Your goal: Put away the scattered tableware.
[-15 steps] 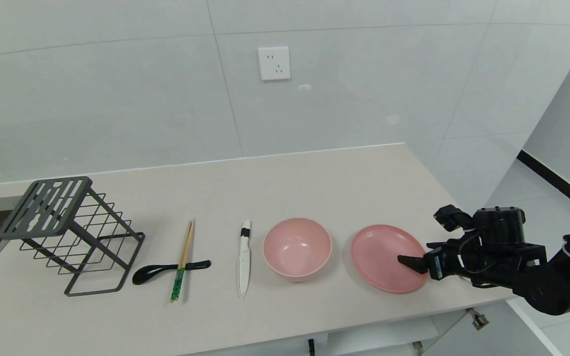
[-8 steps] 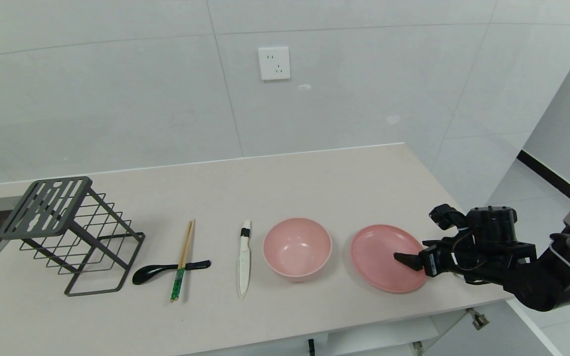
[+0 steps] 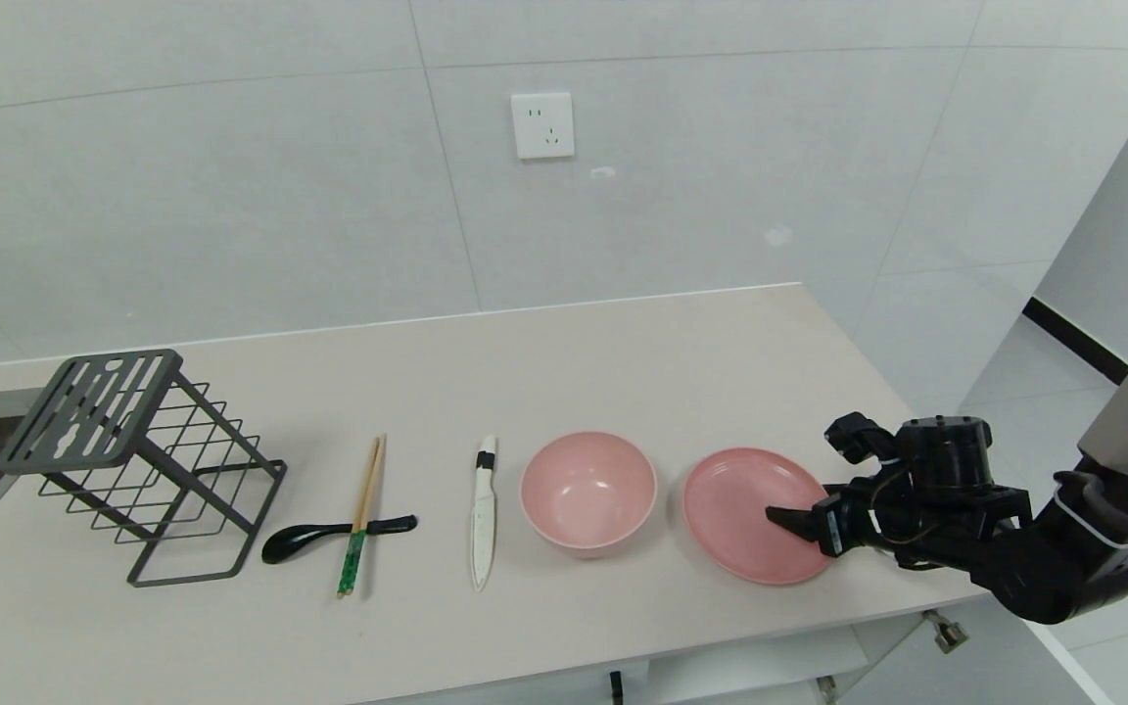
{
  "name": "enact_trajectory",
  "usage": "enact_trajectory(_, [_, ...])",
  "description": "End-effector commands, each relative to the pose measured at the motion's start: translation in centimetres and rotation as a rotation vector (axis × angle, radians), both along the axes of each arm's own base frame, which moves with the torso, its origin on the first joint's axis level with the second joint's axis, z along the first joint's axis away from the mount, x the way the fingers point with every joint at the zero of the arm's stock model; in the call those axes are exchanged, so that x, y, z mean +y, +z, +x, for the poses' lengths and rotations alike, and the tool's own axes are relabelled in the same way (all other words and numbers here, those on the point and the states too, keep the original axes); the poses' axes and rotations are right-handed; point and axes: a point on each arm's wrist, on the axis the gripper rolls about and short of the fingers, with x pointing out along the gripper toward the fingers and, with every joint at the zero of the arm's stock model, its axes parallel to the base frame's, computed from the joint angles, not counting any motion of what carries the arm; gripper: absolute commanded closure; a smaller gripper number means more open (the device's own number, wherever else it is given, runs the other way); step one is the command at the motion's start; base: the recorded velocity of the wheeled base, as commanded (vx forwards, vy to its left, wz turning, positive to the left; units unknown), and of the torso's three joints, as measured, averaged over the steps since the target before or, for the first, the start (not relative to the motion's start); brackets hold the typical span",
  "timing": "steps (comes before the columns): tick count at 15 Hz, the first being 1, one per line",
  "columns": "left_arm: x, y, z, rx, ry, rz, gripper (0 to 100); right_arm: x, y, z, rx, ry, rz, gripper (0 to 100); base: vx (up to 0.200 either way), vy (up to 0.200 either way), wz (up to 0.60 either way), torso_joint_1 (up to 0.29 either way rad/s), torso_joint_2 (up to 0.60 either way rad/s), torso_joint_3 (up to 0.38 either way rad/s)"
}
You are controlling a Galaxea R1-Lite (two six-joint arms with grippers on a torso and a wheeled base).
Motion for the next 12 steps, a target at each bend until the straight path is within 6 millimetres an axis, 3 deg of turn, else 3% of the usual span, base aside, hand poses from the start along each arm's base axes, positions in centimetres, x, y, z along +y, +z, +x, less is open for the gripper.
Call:
enact_trajectory(1, [0.0,0.0,0.0,0.001,0.0,0.0,0,-0.7,-1.0,0.2,0.029,-0.034,-0.014,100,0.0,0.0,0.0,0.0,0.0,0.0])
enact_trajectory(6, [0.0,0.0,0.0,0.001,0.0,0.0,0,-1.3,-0.9,0.4,0.019,-0.065,-0.023,100,0.0,0.0,0.0,0.0,0.0,0.0])
enact_trajectory(8, [0.0,0.0,0.0,0.001,0.0,0.0,0,-1.0,1.8,0.9,-0.088,-0.062,0.006,100,0.0,0.0,0.0,0.0,0.0,0.0])
enact_trajectory(9, [0.0,0.0,0.0,0.001,0.0,0.003,0,-0.9,4.6,1.0,-0.18,-0.062,0.033,100,0.0,0.0,0.0,0.0,0.0,0.0])
enact_trajectory(10, [0.0,0.0,0.0,0.001,0.0,0.003,0,-0.9,4.6,1.0,-0.18,-0.062,0.033,100,0.0,0.0,0.0,0.0,0.0,0.0])
enact_trajectory(11, [0.0,0.0,0.0,0.001,0.0,0.005,0,-1.2,8.6,-0.4,-0.288,-0.061,0.057,100,0.0,0.0,0.0,0.0,0.0,0.0])
enact_trajectory(12, [0.0,0.0,0.0,0.001,0.0,0.007,0,-1.5,10.1,-1.5,-0.326,-0.059,0.065,100,0.0,0.0,0.0,0.0,0.0,0.0])
